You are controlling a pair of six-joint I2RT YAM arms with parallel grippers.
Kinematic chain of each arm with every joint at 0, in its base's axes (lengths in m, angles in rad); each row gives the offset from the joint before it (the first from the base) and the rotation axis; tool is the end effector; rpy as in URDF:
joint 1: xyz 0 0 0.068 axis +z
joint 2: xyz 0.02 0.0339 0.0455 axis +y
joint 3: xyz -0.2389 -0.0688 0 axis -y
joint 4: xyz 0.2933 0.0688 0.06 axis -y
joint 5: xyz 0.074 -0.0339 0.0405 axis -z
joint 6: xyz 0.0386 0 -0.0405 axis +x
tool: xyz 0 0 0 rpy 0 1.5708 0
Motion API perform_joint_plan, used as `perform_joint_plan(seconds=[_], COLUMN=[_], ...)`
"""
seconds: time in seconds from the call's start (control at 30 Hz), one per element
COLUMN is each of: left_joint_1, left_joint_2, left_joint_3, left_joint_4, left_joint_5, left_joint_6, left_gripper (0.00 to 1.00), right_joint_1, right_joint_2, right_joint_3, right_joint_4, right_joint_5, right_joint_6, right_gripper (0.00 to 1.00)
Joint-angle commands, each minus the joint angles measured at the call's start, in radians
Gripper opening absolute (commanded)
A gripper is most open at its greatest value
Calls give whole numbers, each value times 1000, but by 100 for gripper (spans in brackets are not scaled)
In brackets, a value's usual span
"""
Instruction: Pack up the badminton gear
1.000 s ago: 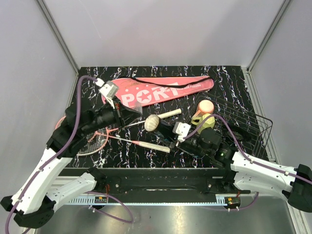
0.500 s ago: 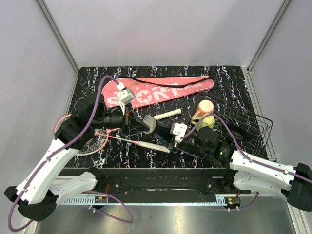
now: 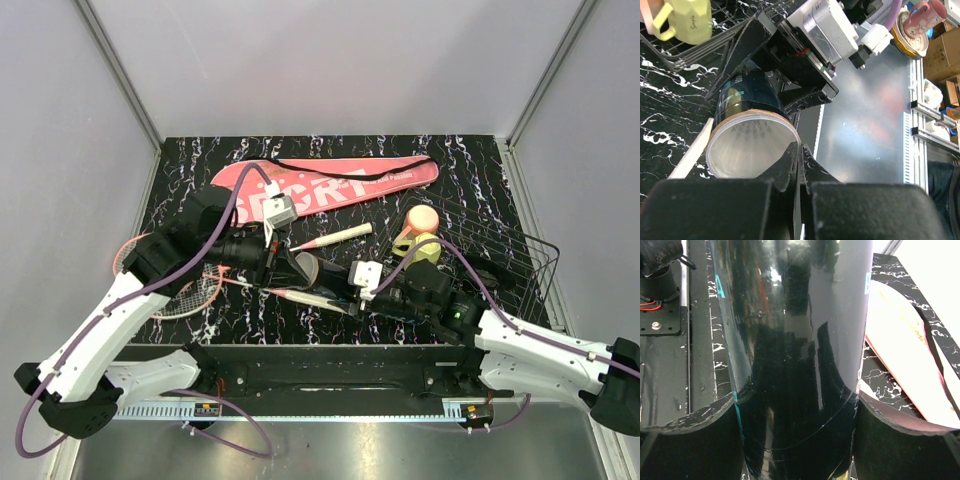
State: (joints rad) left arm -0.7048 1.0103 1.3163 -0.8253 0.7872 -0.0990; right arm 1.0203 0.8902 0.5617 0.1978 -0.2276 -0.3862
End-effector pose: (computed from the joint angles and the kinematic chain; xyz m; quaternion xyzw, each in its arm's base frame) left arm 0.1670 -0.1779 0.4112 0.4220 0.7050 -0.4866 0.2968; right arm 0.1376 0.2409 0.2468 -0.5401 0.5213 0.2854 0.5959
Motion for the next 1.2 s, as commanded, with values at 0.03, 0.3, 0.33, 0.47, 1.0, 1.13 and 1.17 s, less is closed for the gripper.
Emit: perform_joint_plan(seconds=[0.03, 0.3, 0.33, 0.47, 1.0, 1.13, 1.17], left_joint_1=[-28, -64, -65, -71, -108, -111, -114], left_joint_2=[16, 24, 22, 28, 134, 158, 168], left_joint_3=[29, 20, 15, 0, -6, -14, -15], left_joint_4=[-44, -67, -67, -52, -37, -38, -38], left_joint_5=[44, 66, 76, 161, 225, 277, 283], left_joint_6=[47, 58, 64, 68, 90, 93, 93], left_gripper=[0, 0, 0, 0, 0, 7, 11], right_joint_1=[4, 6, 6, 4, 6, 8, 11], right_joint_2=[-51, -51, -53, -82, -119, -122, -123], right_joint_3=[0, -3, -5, -20, -28, -26, -22], right_joint_4=[40, 35, 37, 69, 94, 103, 103], right_joint_5=[-75, -127, -130, -182, -246, -263, -272], right_joint_6=[-17, -43, -45, -46, -26, -26, -28], right_gripper=[41, 41, 41, 41, 39, 38, 39])
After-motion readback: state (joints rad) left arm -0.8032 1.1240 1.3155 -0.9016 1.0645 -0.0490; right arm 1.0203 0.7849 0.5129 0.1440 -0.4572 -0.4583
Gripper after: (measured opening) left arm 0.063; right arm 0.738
